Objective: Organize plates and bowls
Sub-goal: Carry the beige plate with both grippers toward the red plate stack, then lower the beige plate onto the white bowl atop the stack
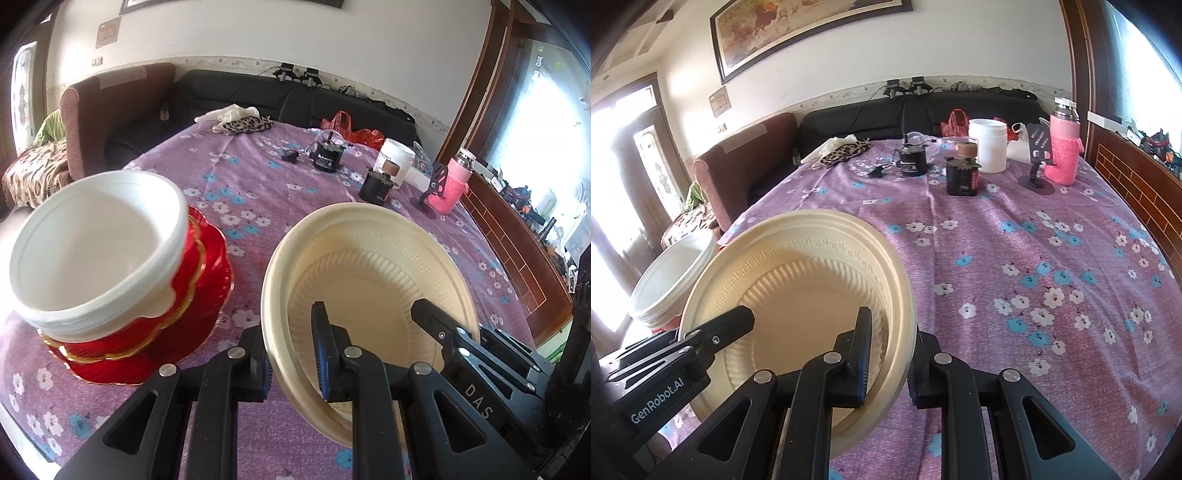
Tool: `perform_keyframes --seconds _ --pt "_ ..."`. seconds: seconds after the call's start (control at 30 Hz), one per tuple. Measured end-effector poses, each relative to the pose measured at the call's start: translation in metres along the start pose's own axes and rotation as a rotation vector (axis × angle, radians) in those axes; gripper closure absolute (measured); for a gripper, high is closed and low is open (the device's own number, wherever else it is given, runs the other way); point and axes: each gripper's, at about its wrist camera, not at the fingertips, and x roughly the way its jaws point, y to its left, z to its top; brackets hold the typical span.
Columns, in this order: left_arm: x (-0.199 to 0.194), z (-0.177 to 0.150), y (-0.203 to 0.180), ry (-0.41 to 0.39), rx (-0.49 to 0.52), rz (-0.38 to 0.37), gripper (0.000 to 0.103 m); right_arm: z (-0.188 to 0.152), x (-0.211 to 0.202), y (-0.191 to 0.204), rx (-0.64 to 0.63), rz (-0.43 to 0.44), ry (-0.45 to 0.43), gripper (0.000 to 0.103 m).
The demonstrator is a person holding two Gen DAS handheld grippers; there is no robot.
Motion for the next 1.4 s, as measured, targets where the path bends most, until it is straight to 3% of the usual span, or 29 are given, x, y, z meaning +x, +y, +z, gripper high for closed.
perform_keyframes --seconds 0.93,1.4 --pt "-0.079 -0.004 0.065 -0.157 -0.107 0.078 0.085 0.007 -0.034 0.086 -0.155 0.125 -0.072 0.083" --pt "-0.105 0.047 0.111 -0.277 -0.130 0.233 0.085 0.060 -0.030 0.166 -0.300 0.192 -0.157 0.082"
